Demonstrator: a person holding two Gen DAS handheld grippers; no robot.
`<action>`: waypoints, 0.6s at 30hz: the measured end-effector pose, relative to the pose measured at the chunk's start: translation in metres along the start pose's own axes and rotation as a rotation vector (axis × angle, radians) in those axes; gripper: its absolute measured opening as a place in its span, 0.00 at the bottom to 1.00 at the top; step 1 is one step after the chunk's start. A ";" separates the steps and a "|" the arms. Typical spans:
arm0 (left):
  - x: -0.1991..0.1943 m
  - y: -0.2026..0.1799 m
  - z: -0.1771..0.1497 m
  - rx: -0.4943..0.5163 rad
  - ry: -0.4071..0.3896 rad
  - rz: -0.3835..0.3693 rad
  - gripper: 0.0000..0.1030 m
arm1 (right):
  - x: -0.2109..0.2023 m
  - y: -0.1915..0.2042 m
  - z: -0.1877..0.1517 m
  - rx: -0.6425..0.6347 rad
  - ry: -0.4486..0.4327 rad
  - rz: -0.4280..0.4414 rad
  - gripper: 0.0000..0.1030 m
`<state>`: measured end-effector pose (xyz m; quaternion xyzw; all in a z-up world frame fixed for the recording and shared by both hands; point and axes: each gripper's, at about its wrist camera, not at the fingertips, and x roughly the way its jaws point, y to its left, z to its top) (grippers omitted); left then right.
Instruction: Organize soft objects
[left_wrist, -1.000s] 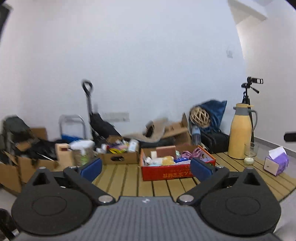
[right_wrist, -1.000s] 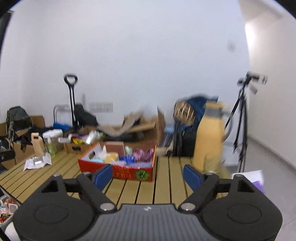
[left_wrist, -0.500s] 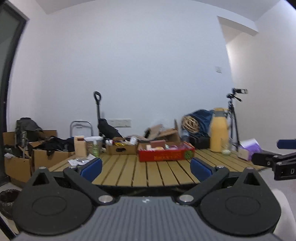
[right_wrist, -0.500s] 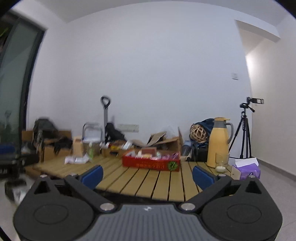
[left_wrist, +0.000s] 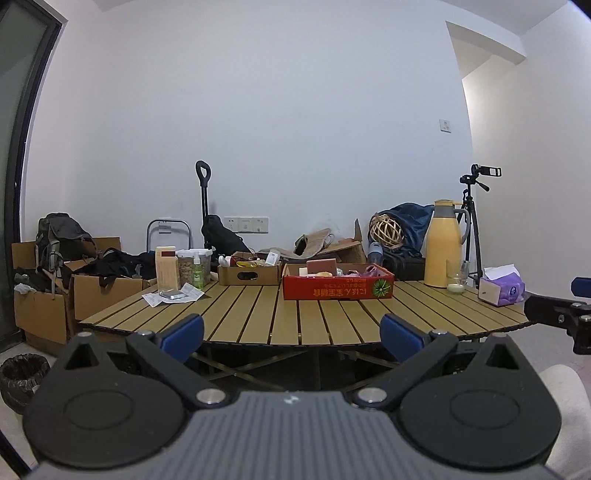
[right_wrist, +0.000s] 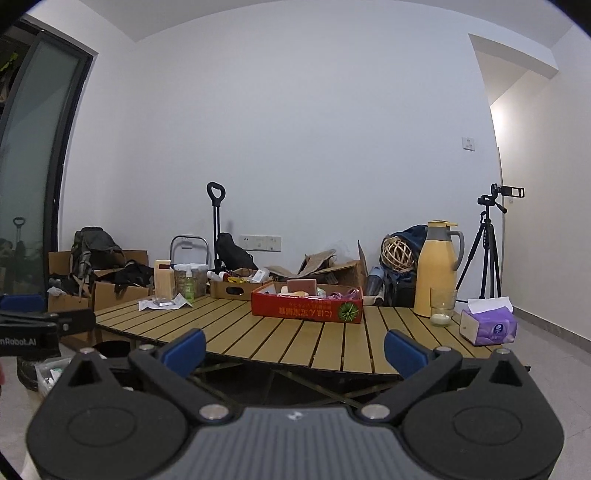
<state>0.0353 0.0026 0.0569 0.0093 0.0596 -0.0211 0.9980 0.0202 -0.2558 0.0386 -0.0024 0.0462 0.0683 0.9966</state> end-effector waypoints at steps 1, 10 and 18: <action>0.000 0.000 0.000 -0.001 -0.001 -0.001 1.00 | 0.000 0.001 0.000 -0.003 -0.002 -0.002 1.00; 0.000 -0.003 0.002 0.000 -0.009 -0.002 1.00 | 0.003 -0.004 0.003 0.013 -0.004 -0.007 1.00; -0.001 -0.003 0.002 -0.001 -0.013 -0.004 1.00 | 0.005 -0.005 0.002 0.010 0.000 0.001 1.00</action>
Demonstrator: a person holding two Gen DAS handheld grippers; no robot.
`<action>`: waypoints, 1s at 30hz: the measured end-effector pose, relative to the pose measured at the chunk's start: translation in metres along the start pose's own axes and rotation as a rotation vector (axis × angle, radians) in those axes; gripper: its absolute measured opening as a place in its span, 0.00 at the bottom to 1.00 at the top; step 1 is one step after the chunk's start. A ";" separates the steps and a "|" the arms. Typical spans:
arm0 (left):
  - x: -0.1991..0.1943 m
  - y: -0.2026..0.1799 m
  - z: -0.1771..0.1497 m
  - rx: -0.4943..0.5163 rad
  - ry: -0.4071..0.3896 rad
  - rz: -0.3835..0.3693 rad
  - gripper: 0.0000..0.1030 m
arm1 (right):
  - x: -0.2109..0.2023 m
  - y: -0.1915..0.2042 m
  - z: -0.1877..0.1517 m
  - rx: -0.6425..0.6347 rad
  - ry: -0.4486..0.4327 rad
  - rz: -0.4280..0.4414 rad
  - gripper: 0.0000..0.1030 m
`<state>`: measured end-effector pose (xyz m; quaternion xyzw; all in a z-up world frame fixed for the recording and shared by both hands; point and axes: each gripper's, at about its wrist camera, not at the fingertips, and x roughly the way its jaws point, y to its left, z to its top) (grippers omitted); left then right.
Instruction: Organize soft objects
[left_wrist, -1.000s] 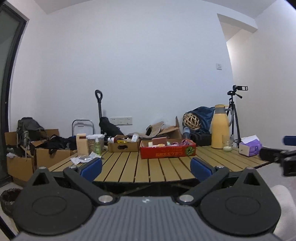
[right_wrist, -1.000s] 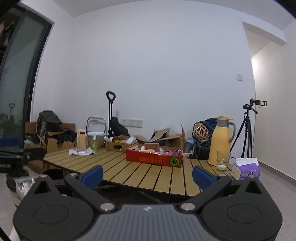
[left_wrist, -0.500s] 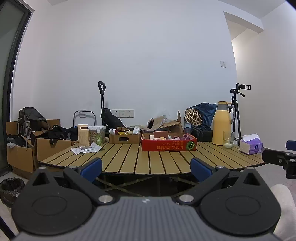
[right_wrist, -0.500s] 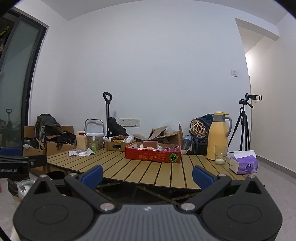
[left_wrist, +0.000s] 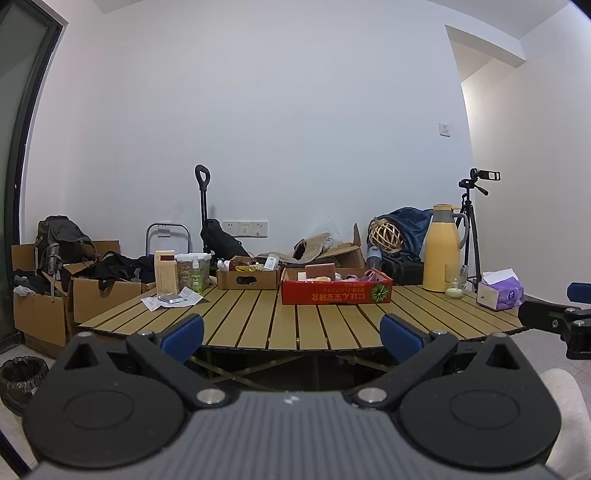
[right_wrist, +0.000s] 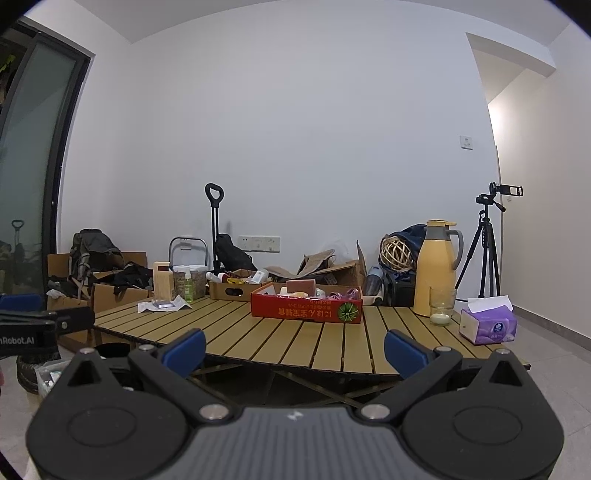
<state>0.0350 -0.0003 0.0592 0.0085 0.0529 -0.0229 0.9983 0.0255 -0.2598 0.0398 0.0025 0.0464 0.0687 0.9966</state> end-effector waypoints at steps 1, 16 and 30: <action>0.000 0.000 0.000 0.001 0.000 -0.001 1.00 | 0.000 0.000 0.000 -0.001 -0.001 0.001 1.00; 0.001 0.004 0.002 -0.003 -0.009 0.001 1.00 | 0.001 0.000 0.000 0.001 -0.003 -0.007 1.00; 0.002 0.007 0.003 -0.006 -0.014 0.002 1.00 | 0.001 0.000 0.000 0.002 -0.005 -0.012 1.00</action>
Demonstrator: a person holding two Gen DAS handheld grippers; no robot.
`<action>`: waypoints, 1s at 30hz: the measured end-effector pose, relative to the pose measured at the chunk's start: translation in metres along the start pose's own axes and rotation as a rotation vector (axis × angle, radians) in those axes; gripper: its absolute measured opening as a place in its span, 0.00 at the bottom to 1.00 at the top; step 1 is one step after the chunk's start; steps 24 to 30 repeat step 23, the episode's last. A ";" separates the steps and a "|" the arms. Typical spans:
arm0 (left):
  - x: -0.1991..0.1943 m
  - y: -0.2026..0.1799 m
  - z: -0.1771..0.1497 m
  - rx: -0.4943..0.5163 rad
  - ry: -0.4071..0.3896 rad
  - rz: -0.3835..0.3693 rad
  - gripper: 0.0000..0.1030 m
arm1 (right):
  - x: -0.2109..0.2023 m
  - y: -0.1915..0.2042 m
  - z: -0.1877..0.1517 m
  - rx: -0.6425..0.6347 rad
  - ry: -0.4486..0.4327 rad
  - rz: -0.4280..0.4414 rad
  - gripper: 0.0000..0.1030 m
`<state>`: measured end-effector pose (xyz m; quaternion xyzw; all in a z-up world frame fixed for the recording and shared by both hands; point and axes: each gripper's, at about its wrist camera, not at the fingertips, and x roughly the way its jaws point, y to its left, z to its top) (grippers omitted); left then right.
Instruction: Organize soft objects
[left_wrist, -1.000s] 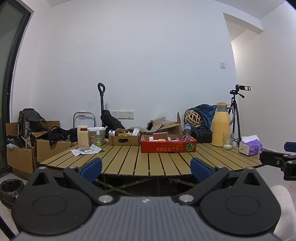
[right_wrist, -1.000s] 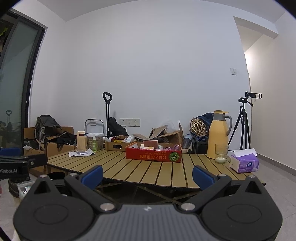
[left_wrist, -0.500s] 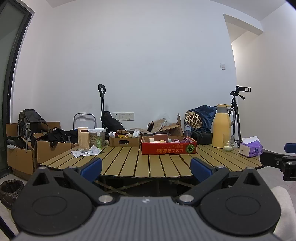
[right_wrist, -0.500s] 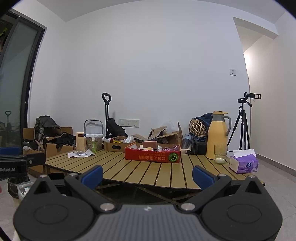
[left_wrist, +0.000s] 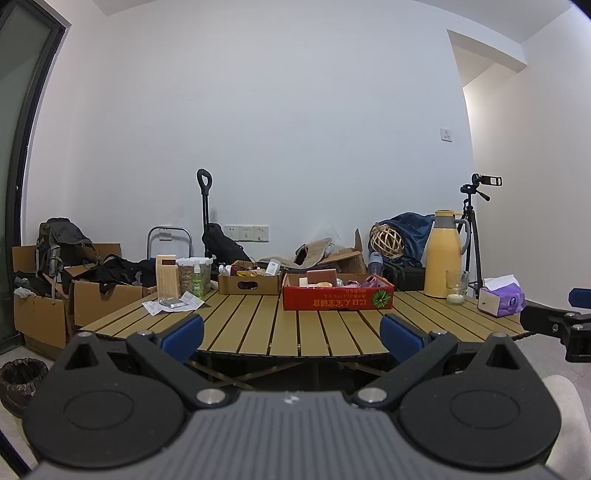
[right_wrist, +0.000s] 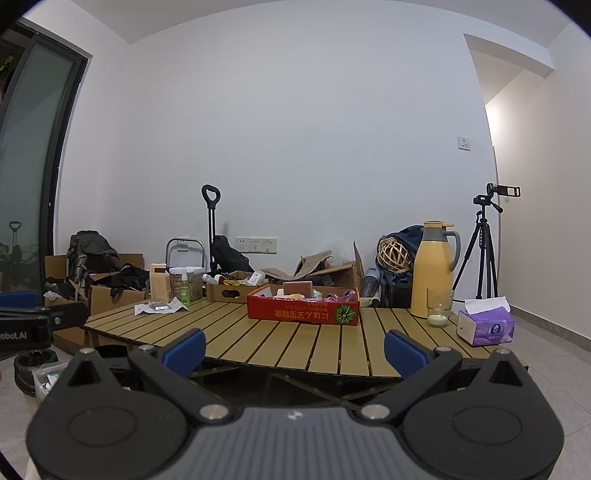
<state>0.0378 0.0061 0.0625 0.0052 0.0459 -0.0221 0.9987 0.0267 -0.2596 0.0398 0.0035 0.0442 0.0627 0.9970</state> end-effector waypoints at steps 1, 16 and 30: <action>0.000 0.000 0.000 -0.001 0.000 0.001 1.00 | 0.000 0.000 0.000 0.000 0.000 0.000 1.00; -0.001 -0.003 0.002 -0.011 0.002 0.005 1.00 | 0.000 0.000 0.001 0.002 -0.001 -0.005 1.00; -0.002 -0.005 0.001 -0.019 -0.004 0.006 1.00 | 0.001 0.001 0.001 0.002 0.002 -0.005 1.00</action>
